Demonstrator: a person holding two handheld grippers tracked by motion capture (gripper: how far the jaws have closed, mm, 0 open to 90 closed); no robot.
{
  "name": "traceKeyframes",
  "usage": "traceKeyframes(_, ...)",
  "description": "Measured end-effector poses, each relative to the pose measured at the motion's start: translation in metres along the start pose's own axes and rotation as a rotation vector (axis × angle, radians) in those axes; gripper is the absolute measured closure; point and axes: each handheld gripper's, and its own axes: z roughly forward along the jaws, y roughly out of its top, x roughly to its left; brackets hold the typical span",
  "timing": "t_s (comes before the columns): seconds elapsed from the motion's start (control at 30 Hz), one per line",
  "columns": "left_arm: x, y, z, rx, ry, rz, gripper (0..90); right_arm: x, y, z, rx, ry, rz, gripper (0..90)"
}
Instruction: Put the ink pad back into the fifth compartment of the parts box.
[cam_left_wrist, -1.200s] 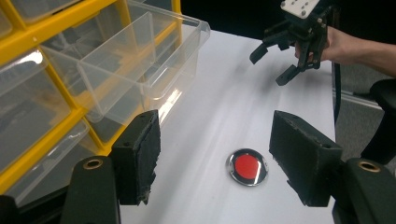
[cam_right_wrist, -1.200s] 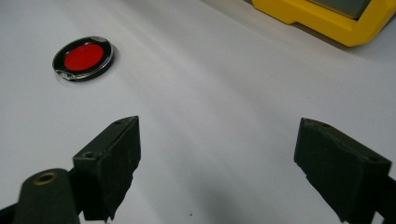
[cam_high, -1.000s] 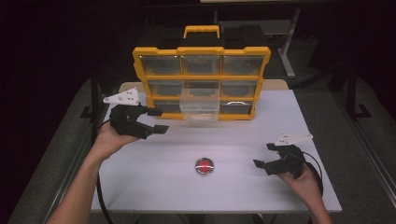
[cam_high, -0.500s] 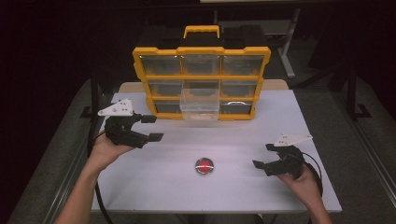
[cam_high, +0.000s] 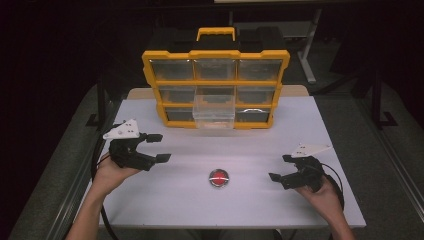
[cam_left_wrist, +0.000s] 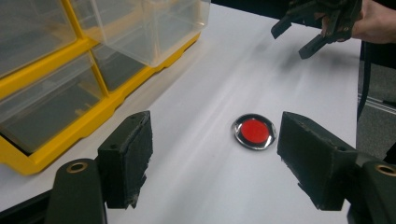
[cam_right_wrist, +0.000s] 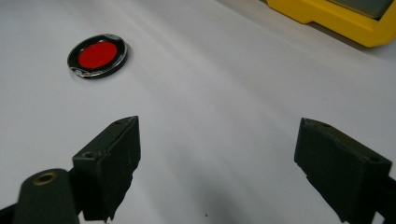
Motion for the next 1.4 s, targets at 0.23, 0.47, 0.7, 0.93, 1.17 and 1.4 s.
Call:
traceKeyframes(0.23,-0.003,-0.014,-0.001,0.0,0.022,-0.009,25.2,0.002,0.006,0.002,0.01,0.02,-0.013,13.6)
traceKeyframes(0.47,-0.008,-0.026,0.002,-0.001,0.041,-0.014,25.0,0.007,0.021,0.003,0.022,0.042,-0.041,13.6)
traceKeyframes(0.7,-0.009,-0.039,0.007,0.009,0.025,-0.019,24.3,0.014,0.04,0.005,0.037,0.063,-0.072,13.7)
traceKeyframes(0.93,-0.011,-0.045,0.008,0.026,0.027,-0.024,24.1,0.027,0.06,0.016,0.06,0.097,-0.117,13.8)
traceKeyframes(1.17,-0.011,-0.05,0.005,0.007,0.034,-0.036,23.6,0.043,0.078,0.033,0.092,0.14,-0.158,14.0)
traceKeyframes(1.4,-0.013,-0.052,0.005,0.006,0.038,-0.038,22.6,0.056,0.087,0.057,0.135,0.169,-0.173,14.5)
